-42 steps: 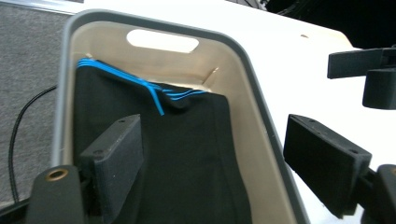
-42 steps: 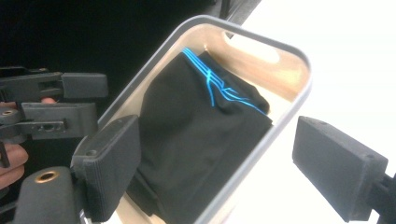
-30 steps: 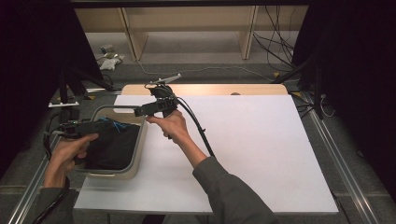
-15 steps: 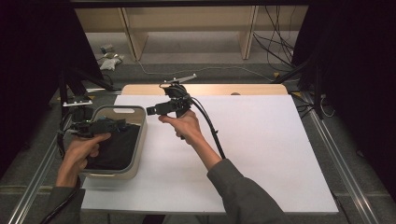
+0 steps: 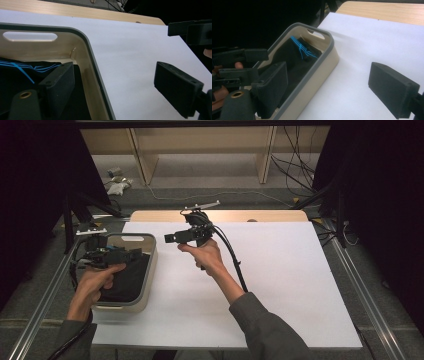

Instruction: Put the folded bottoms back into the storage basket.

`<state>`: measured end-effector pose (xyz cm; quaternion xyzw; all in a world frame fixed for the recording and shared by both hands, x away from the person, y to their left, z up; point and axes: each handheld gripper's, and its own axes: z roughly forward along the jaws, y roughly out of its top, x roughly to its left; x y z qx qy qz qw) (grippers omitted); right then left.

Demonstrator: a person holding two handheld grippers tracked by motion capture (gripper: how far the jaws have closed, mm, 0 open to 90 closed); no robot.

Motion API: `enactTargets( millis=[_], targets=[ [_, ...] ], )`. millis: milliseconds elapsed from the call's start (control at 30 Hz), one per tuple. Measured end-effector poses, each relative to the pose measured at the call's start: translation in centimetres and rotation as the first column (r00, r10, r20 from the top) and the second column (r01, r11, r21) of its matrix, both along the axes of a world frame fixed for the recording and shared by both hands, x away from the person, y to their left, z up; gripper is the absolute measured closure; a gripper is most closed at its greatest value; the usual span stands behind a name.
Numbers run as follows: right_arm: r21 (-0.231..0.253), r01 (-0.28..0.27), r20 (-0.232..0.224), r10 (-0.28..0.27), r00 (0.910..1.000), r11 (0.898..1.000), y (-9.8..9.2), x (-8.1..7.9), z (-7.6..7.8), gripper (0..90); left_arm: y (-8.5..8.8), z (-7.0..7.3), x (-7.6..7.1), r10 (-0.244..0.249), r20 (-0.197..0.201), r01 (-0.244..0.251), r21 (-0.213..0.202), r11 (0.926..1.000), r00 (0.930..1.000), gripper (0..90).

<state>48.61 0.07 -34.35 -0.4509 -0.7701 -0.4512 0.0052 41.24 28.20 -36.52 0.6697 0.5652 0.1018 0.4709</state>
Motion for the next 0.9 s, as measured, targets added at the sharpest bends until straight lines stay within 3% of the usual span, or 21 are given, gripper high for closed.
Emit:
enactTargets(
  millis=[900],
  targets=[
    [0.013, 0.041, 0.033, -0.041, 0.9986, 0.999, -3.1, -0.5, -0.2, 13.2, -2.0, -0.3, -0.1, -0.033, 0.025, 0.034, -0.033, 0.9989, 0.9992, 16.0]
  ],
)
